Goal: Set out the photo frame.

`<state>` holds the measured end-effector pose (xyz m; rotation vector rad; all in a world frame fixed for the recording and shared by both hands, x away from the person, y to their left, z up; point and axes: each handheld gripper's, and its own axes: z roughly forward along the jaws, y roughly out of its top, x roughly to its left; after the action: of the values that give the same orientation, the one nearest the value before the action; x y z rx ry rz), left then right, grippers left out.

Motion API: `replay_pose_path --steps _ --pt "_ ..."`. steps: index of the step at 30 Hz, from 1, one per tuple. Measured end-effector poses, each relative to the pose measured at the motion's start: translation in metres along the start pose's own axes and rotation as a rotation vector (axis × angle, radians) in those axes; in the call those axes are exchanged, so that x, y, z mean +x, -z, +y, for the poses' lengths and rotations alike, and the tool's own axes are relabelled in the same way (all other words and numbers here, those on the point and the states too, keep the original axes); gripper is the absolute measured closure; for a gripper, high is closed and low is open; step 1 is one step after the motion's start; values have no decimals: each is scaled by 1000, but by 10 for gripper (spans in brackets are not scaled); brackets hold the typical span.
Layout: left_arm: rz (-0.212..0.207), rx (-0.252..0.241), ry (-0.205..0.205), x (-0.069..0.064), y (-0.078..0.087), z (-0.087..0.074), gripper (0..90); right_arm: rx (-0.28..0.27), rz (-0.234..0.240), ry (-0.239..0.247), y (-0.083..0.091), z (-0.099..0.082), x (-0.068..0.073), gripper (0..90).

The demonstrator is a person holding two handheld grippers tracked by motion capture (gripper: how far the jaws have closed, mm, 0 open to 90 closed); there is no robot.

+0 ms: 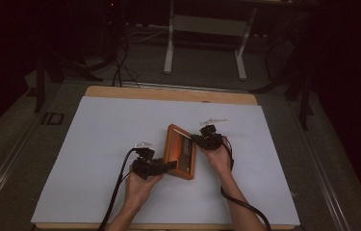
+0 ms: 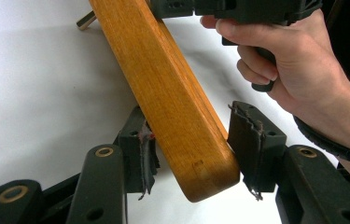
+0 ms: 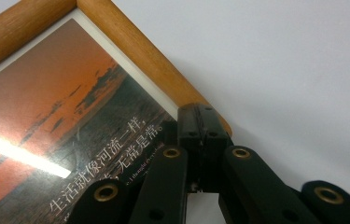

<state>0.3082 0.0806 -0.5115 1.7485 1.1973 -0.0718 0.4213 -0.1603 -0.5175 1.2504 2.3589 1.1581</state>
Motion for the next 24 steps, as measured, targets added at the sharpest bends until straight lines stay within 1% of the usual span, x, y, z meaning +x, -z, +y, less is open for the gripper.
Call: replay_pose_path --steps 7,10,12,16,17,20,24 --pt "-2 13 3 0 -1 6 553 -3 0 -10 5 -3 -4 900" --pt "6 11 -10 -3 -2 10 577 -14 2 -12 12 -6 -7 869" --pt "14 11 -23 -6 -4 14 590 -20 -7 -1 17 -9 -7 852" --pt "35 14 -67 -14 -7 21 612 -37 -13 34 32 -14 -4 797" --pt "42 14 -85 -18 -8 23 616 -44 -12 39 36 -16 -3 786" --pt "48 15 -116 -24 -10 26 633 -66 -10 45 49 -20 -1 752" --pt "59 16 -170 -34 -13 30 660 -78 -16 61 63 -29 1 717"
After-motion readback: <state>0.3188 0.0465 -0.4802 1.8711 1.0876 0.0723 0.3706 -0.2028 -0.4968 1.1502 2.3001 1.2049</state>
